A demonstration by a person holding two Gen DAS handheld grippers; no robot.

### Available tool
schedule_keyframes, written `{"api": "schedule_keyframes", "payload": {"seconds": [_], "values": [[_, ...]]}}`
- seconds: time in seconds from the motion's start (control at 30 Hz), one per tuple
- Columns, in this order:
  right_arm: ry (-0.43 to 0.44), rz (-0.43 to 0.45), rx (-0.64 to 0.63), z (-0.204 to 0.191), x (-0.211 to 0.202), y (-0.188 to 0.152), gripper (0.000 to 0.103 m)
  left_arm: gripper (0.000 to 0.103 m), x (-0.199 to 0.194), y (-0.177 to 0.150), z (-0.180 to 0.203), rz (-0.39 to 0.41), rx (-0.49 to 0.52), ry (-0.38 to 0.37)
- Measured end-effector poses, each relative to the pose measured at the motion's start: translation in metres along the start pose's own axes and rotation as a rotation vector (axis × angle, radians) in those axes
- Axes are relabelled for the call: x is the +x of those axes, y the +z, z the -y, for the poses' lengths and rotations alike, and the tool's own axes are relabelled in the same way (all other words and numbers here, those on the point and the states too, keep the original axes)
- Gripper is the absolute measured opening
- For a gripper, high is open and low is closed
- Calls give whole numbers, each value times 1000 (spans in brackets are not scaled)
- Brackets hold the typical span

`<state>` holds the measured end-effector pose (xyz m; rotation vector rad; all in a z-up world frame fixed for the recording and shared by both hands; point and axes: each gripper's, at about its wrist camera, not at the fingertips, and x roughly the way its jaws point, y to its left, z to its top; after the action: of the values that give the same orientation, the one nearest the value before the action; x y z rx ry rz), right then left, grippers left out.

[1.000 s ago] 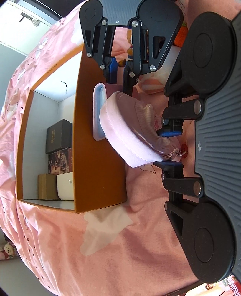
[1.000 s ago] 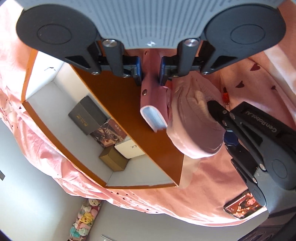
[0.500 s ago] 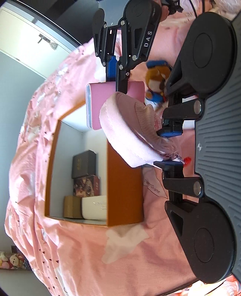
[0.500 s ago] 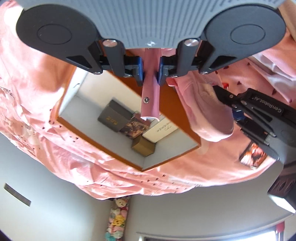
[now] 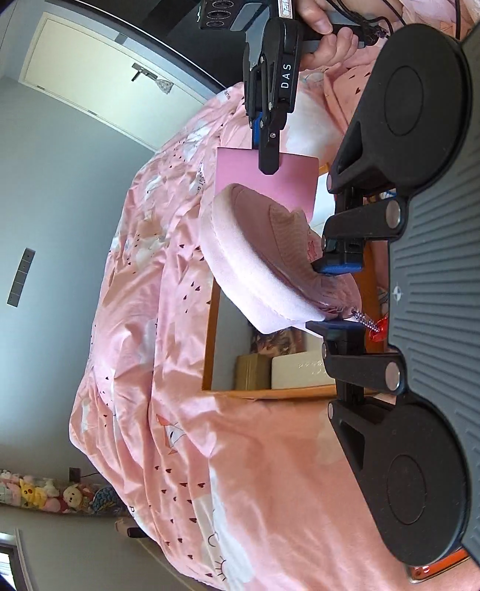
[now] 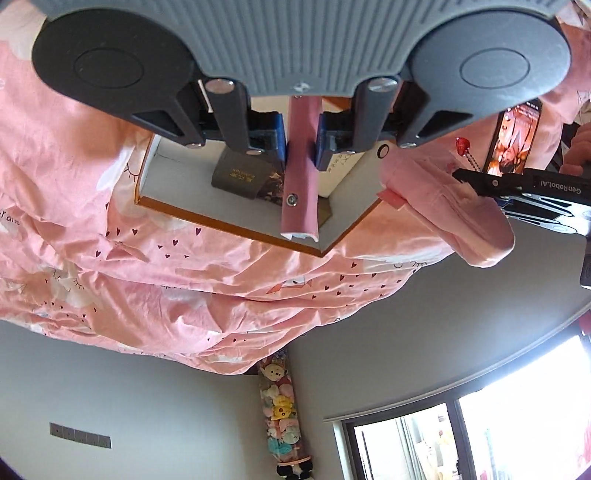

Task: Organize objects
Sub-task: 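Carry the pink backpack and pink wallet over the shoebox with both grippers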

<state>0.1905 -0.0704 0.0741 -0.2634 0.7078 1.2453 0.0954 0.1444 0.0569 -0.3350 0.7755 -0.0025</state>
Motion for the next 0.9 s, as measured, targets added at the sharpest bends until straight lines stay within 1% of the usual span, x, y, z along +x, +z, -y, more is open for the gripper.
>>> {"api": "schedule_keyframes", "payload": {"seconds": [0.1,0.2,0.27,0.37,0.43,0.53,0.67,0.83,0.9], "values": [[37,-58,67,12,29,8,18,26,20,18,-9,-45,-6,29],[73,-144,122,22,66,10,18,26,43,30,-18,-107,-14,50],[99,-219,167,30,93,7,18,26,57,35,-24,-149,-21,50],[139,-307,227,38,126,0,18,26,74,41,-29,-204,-11,56],[162,-349,258,41,143,-4,18,26,83,44,-29,-232,1,54],[202,-411,336,46,169,-10,18,26,93,47,-30,-261,16,51],[227,-469,428,54,199,-18,18,26,106,51,-33,-295,24,55],[271,-517,485,60,223,-22,18,26,119,53,-39,-328,17,54],[268,-535,481,59,227,-23,18,26,123,53,-42,-336,11,55]]}}
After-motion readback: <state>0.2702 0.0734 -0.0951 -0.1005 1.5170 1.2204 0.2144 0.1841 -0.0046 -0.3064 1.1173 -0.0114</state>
